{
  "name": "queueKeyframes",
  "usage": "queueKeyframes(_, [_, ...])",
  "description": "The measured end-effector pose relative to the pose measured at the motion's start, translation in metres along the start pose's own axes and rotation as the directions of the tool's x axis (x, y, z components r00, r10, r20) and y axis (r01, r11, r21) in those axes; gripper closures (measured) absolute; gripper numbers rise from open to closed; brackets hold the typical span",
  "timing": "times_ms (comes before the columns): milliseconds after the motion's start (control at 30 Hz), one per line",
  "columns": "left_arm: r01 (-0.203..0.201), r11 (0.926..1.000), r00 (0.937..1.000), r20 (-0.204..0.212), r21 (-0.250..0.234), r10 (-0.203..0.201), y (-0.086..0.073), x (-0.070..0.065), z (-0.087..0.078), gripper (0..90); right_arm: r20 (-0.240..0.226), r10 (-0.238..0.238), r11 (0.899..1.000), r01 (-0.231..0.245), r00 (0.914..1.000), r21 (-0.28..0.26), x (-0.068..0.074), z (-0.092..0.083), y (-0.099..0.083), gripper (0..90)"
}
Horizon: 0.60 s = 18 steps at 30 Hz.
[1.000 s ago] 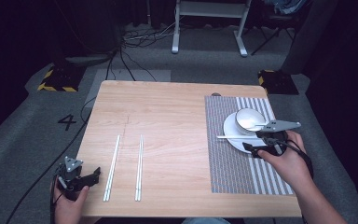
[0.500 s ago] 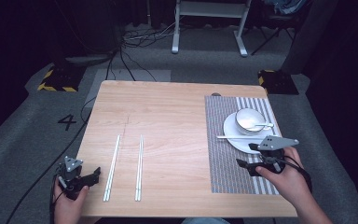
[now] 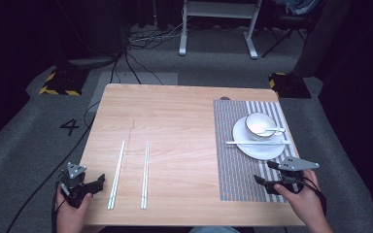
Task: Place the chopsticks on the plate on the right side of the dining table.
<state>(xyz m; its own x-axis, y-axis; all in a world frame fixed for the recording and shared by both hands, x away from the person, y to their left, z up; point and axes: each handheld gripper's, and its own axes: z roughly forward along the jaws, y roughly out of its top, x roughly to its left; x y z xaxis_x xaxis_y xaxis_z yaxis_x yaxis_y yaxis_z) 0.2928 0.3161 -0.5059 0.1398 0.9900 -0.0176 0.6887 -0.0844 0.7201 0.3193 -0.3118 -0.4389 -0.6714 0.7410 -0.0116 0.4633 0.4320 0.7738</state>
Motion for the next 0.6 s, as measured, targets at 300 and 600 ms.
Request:
queueKeyframes(300, [-0.002,1.0000,1.0000,0.003,0.001,0.002,0.000,0.000,0.000,16.4,0.076,0.061,0.998,-0.061,0.9952,0.002,-0.015,0.015,-0.032,24.8])
queueKeyframes(600, [-0.002,1.0000,1.0000,0.004,0.001,0.002,0.000,0.000,0.000,16.4,0.168,0.076,0.996,-0.081,0.9828,0.022,-0.017,0.018,-0.052,25.4])
